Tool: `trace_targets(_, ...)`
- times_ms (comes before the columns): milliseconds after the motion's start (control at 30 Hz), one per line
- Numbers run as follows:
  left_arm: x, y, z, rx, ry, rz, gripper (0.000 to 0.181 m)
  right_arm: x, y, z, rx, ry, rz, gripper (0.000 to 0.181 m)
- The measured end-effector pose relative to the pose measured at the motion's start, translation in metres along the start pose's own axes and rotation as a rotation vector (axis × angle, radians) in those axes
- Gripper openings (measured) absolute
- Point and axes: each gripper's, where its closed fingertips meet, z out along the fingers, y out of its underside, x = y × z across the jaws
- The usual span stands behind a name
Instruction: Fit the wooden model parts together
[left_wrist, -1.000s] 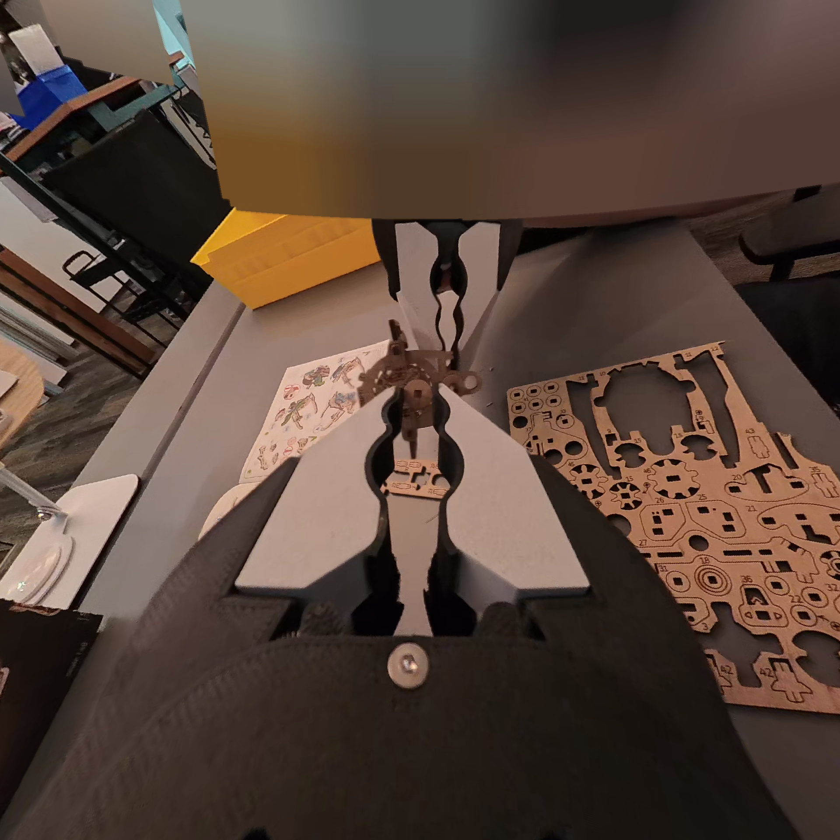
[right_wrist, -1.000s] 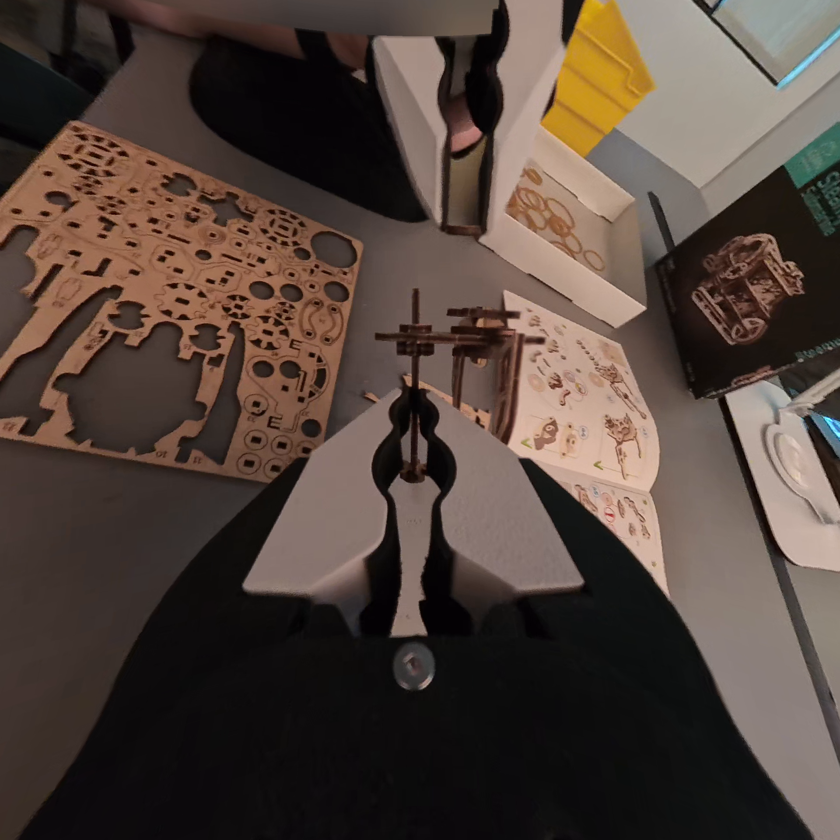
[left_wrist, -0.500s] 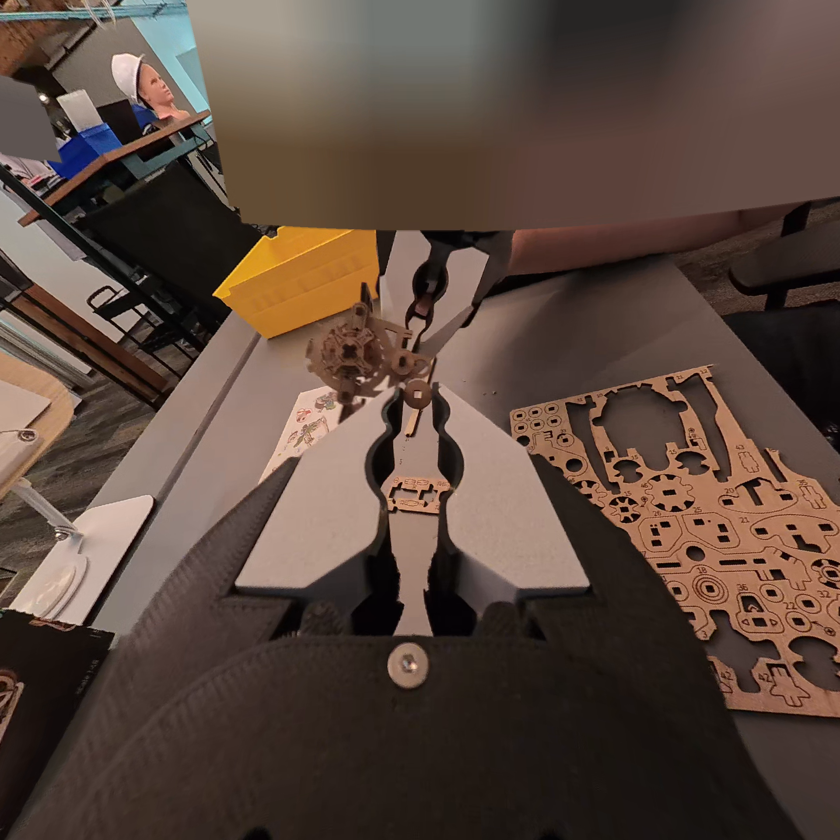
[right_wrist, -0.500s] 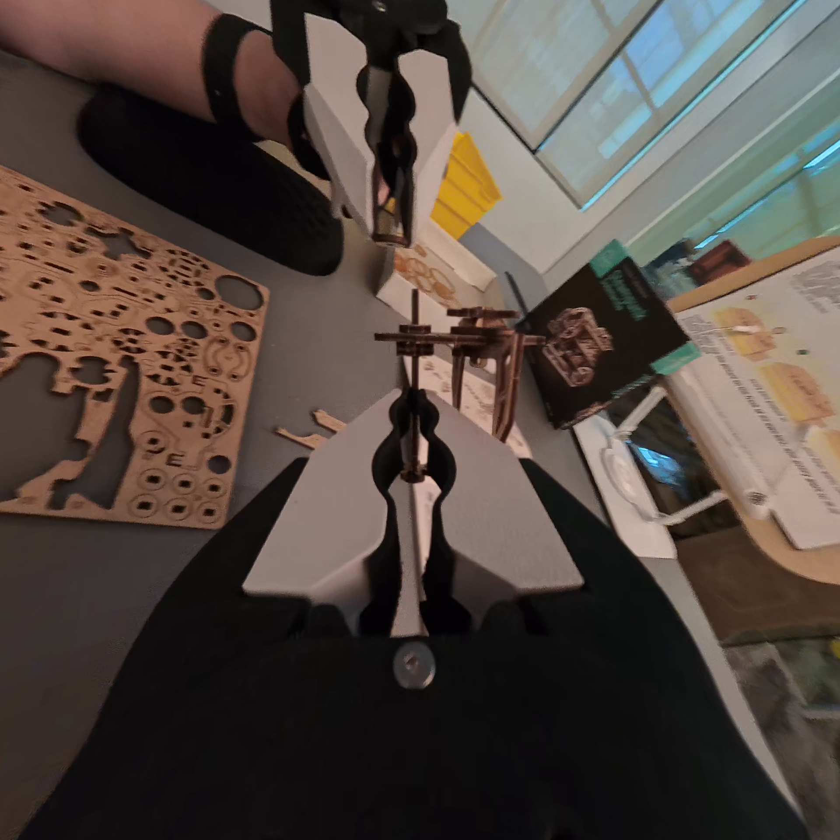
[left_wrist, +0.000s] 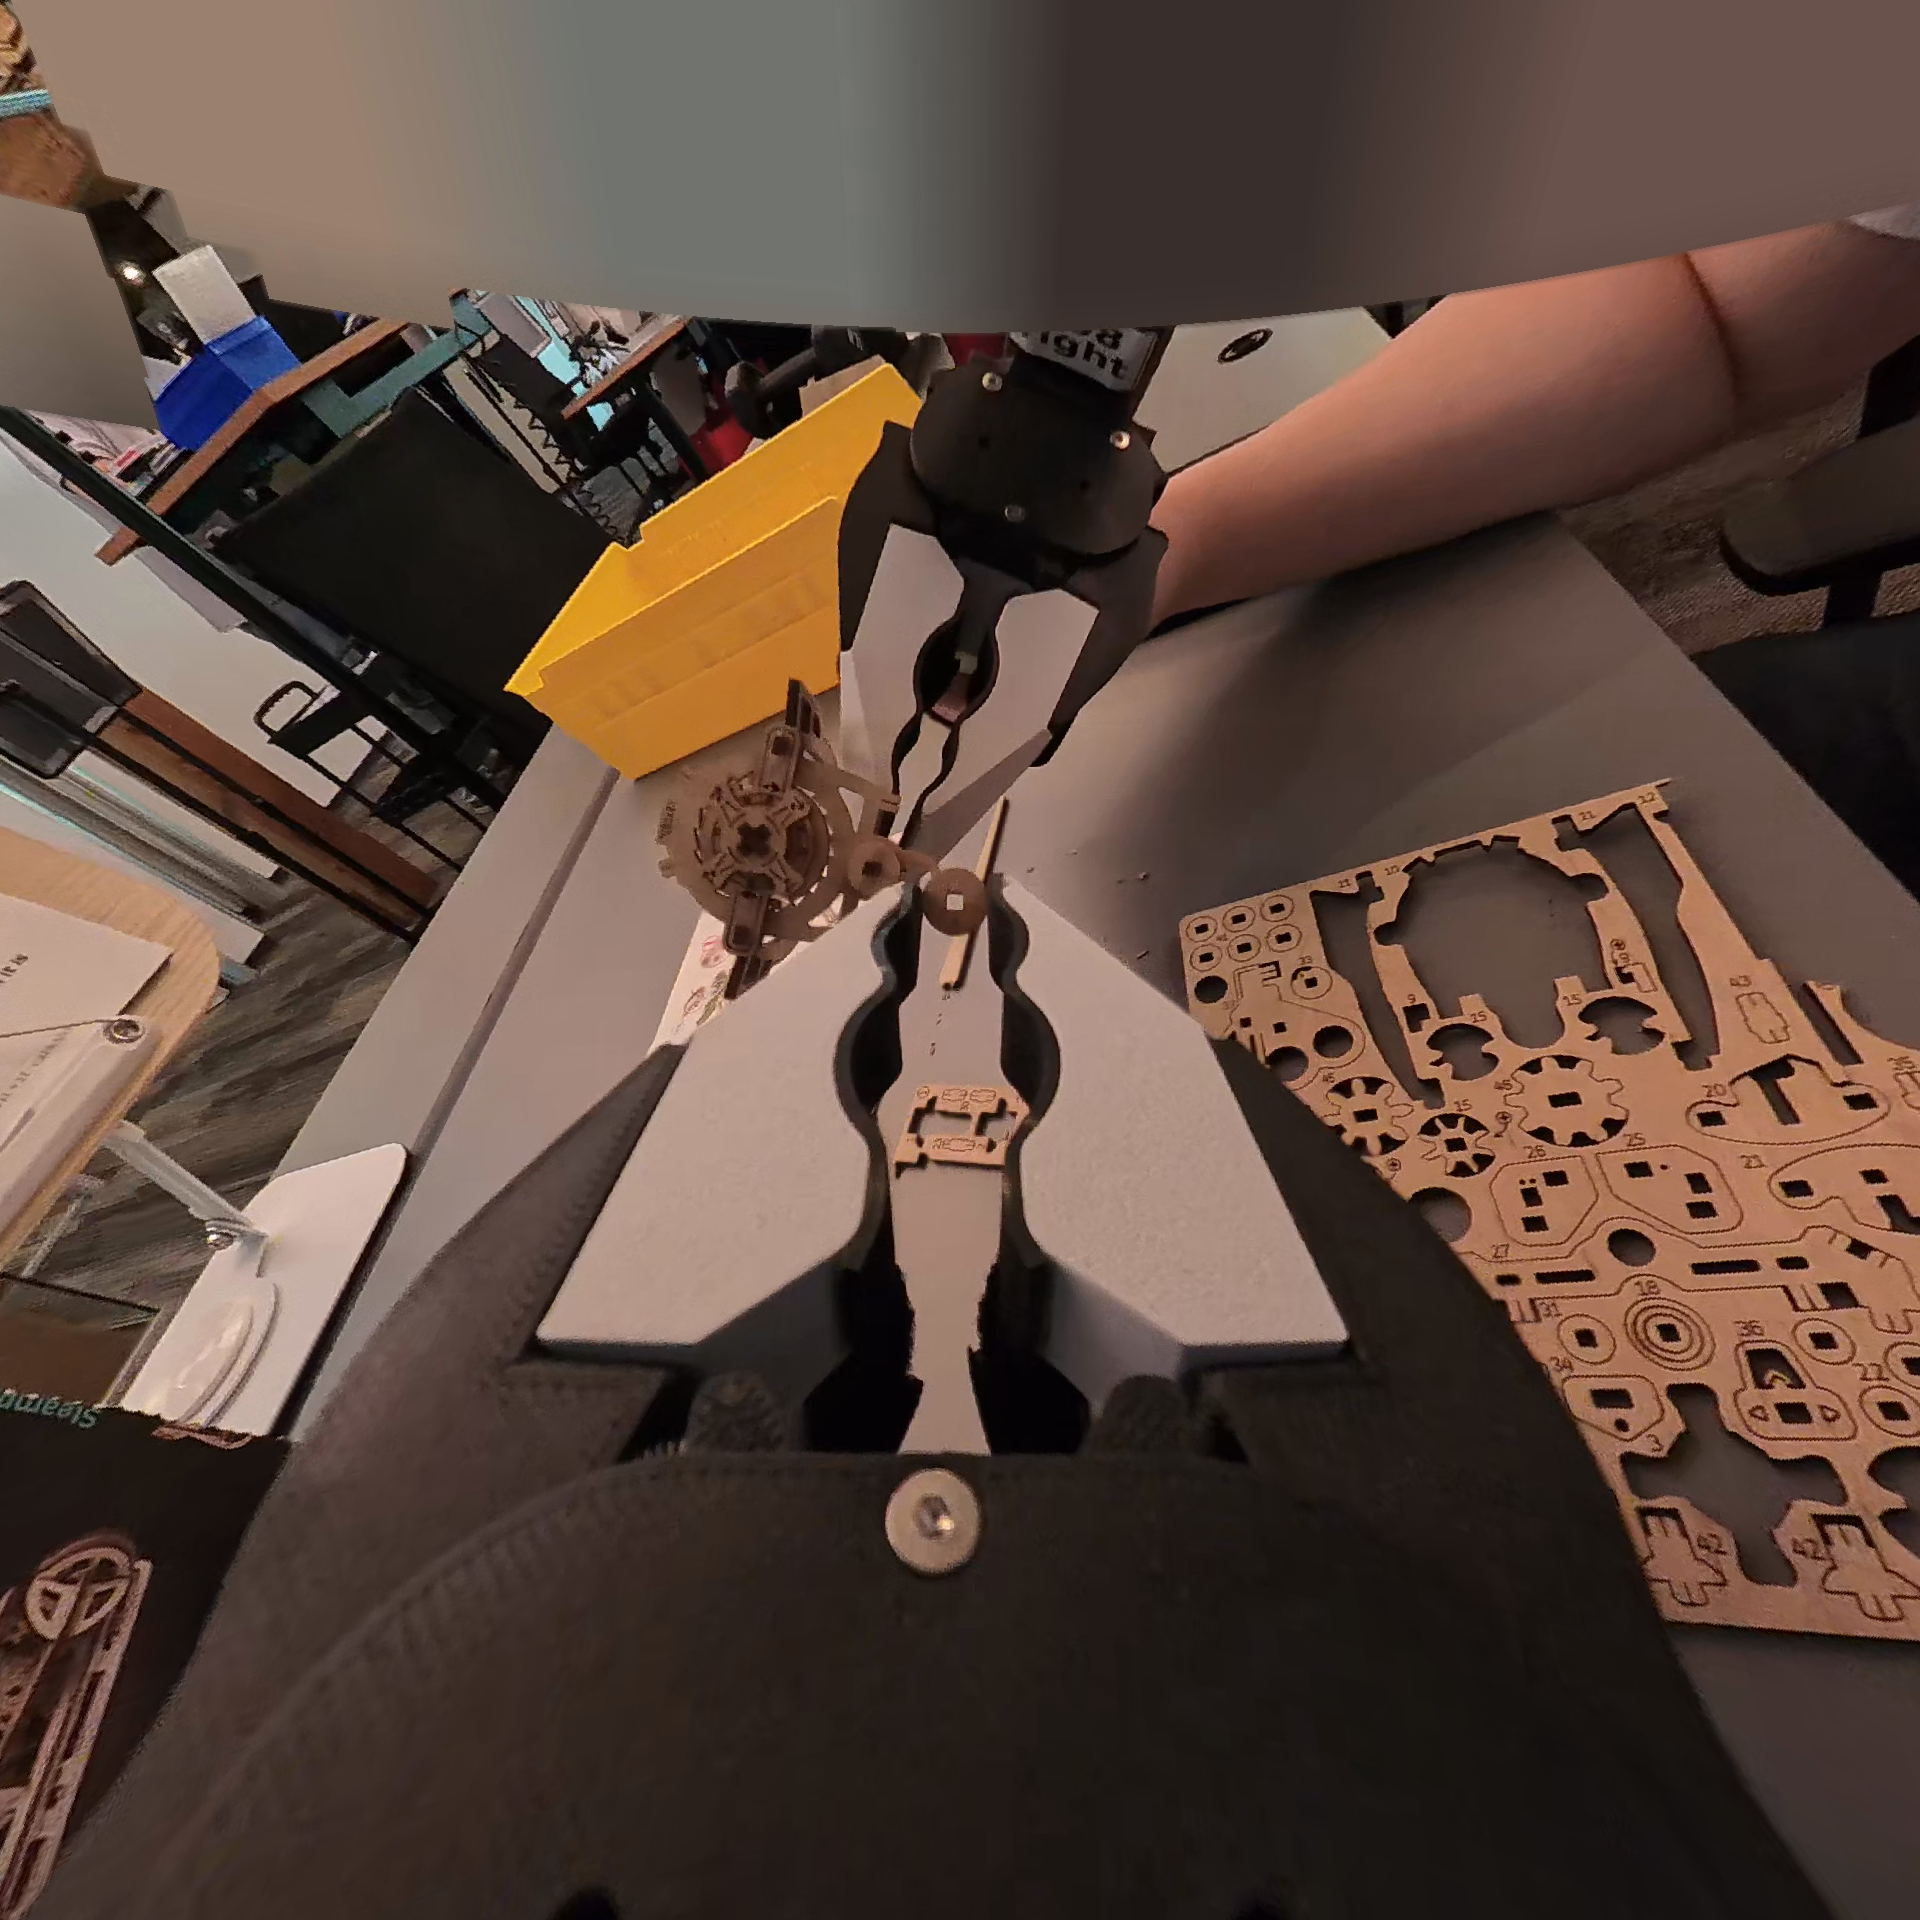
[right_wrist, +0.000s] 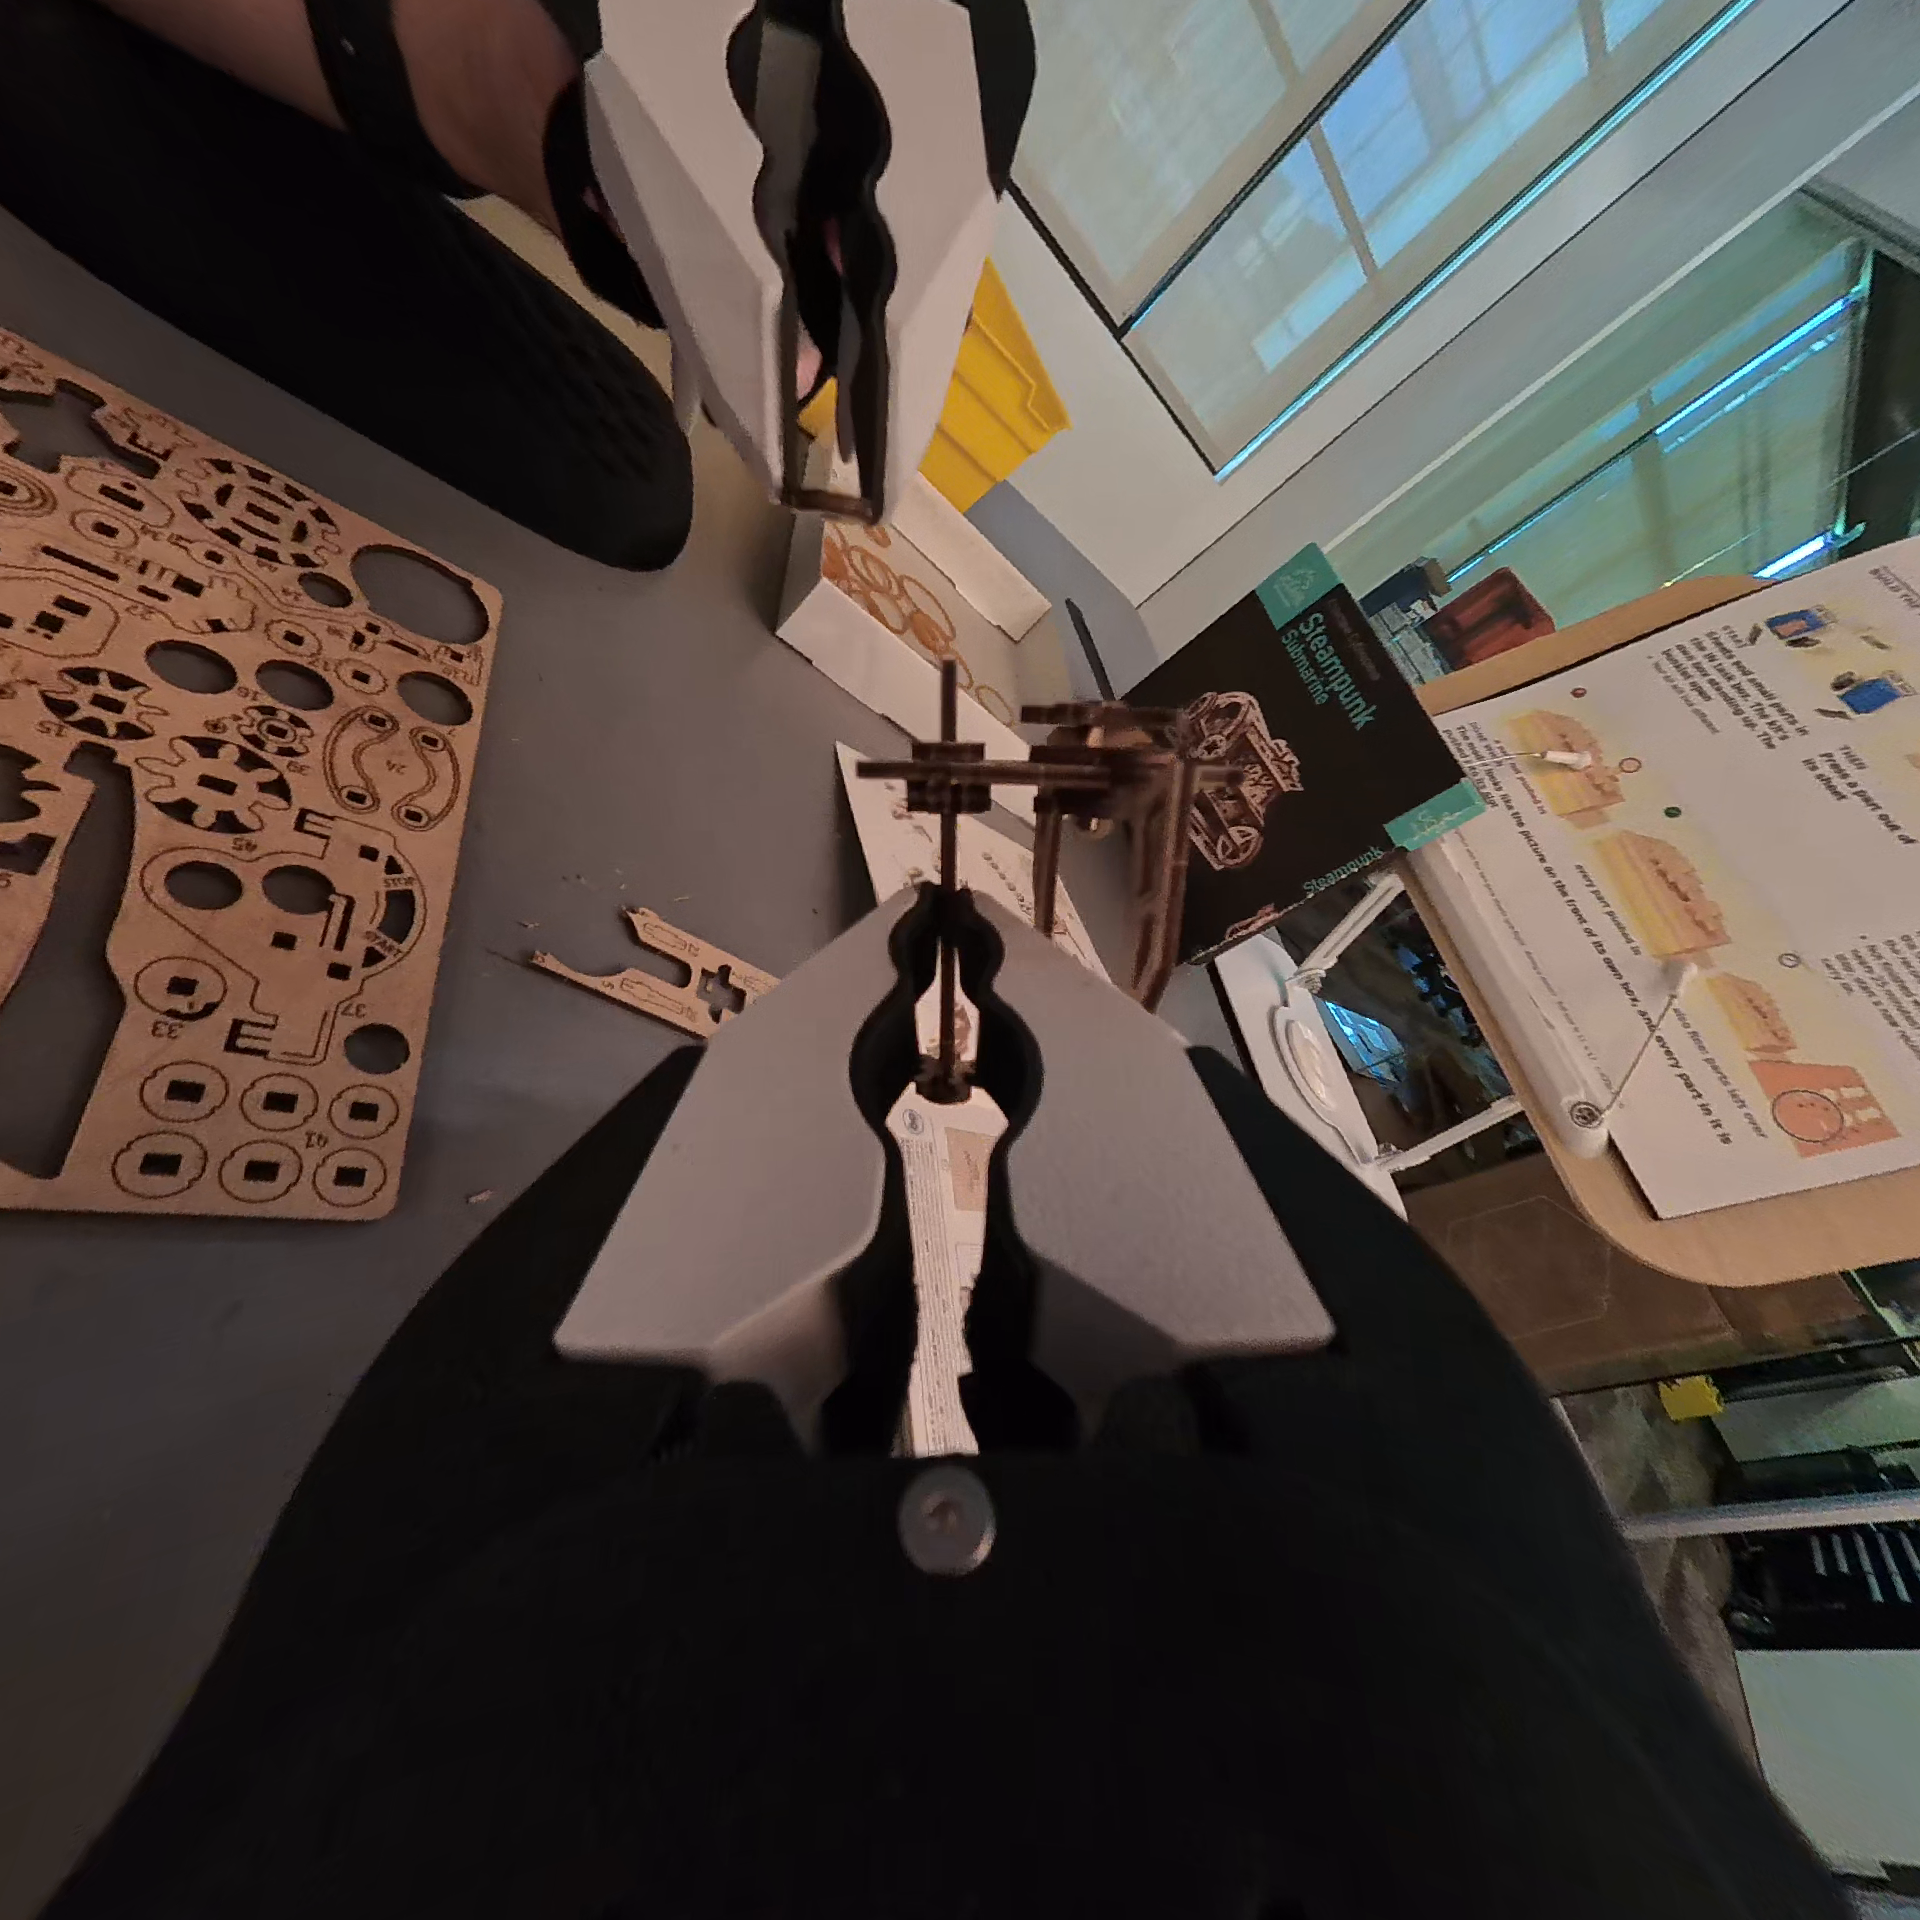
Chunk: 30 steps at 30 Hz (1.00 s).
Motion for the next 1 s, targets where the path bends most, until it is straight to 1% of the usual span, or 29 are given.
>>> trace_targets(600,0.001,0.007,0.004,-0.045,-0.017,0.037,0.010,-0.005,0.005,0.005,-0.027,-0.007,-0.019,0.001)
trace_targets(833,-0.010,0.011,0.003,-0.077,-0.094,0.074,0.010,-0.008,0.005,0.006,-0.029,-0.018,-0.013,0.000)
trace_targets(1000,-0.009,0.013,0.005,-0.085,-0.094,0.081,0.010,-0.011,0.006,0.008,-0.037,-0.033,-0.013,0.000)
